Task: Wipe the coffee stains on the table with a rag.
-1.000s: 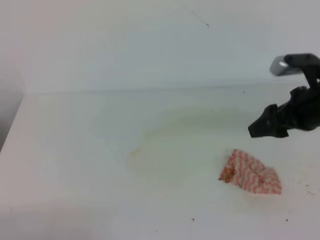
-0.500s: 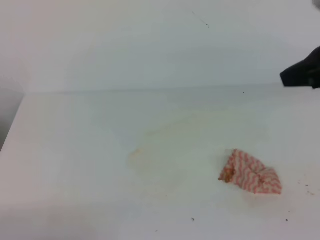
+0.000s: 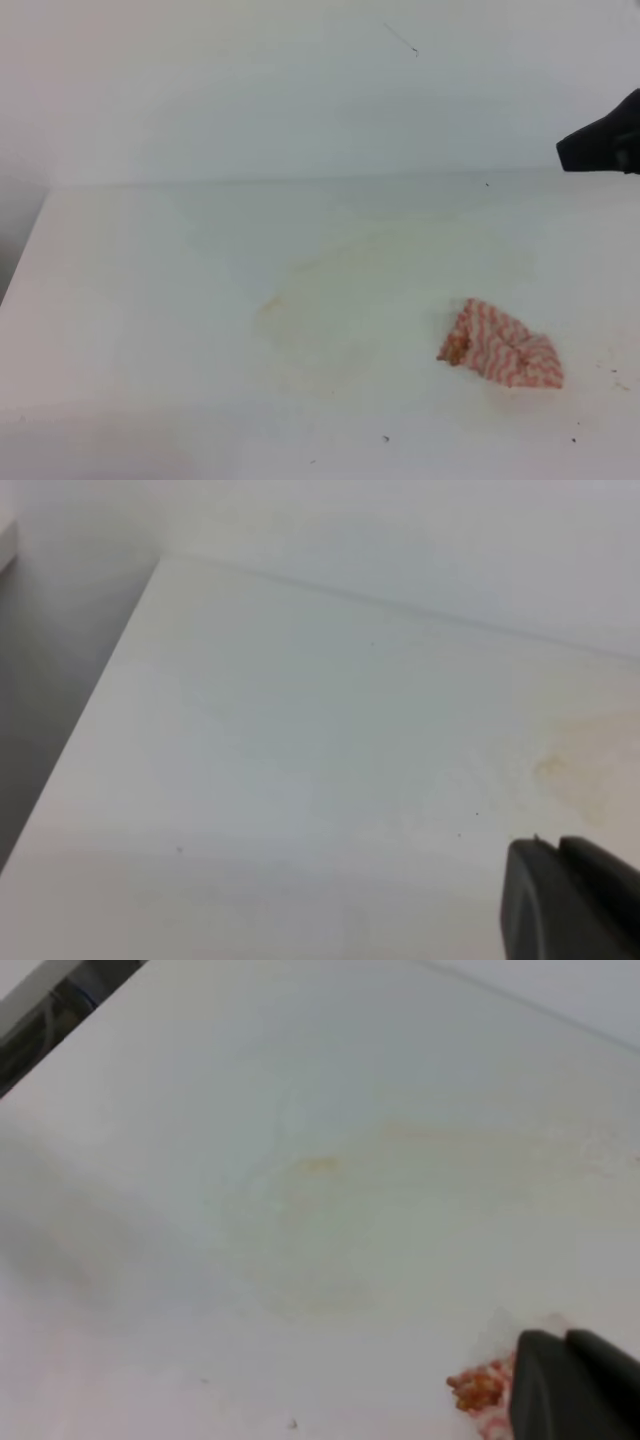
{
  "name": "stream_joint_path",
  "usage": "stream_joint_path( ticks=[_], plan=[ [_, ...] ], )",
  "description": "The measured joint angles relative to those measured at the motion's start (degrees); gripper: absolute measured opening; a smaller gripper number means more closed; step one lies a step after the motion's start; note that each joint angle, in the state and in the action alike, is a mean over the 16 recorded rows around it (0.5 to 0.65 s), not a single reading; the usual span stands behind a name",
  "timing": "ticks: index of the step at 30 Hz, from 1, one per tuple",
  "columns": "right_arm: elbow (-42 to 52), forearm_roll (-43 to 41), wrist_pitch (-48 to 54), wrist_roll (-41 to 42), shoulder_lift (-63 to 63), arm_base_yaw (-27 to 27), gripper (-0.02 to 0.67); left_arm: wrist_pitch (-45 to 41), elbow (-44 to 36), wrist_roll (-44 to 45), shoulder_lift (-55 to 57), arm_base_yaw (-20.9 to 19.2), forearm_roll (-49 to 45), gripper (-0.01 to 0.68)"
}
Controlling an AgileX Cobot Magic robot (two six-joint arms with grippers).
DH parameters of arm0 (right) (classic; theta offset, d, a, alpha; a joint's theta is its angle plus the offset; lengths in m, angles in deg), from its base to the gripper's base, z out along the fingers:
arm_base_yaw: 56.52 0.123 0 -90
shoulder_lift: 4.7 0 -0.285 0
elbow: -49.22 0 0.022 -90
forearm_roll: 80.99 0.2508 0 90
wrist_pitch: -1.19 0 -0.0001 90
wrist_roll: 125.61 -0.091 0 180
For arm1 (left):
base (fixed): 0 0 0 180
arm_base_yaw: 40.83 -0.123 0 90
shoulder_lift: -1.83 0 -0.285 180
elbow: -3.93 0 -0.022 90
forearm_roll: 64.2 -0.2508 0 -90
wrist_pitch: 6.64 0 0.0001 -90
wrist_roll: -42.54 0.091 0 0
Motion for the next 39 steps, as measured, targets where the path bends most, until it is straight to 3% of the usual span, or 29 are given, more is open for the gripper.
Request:
stream_joint_path(
  ticks=[11,17,27,39],
  plan=[
    [1.19,-3.57,-2.53,2.72,-9.46,0.00,-0.001,0.00,0.00,0.00,0.00,0.00,0.00,-0.003],
    [8.17,-9.98,-10.17,3.40,-21.84,-0.27,-0.001,0.22,-0.61,0.01,-0.29,0.00,0.01,-0.002],
    [34.22,-18.95,-26.05,-0.80,-49.34,-3.76,-0.001,0.27,-0.76,0.01,-0.29,0.00,0.01,-0.002],
    [64.79,-20.06,-32.11,-4.58,-75.79,-7.38,-0.001,0.03,-0.15,0.00,-0.11,0.00,0.00,-0.003]
  ],
)
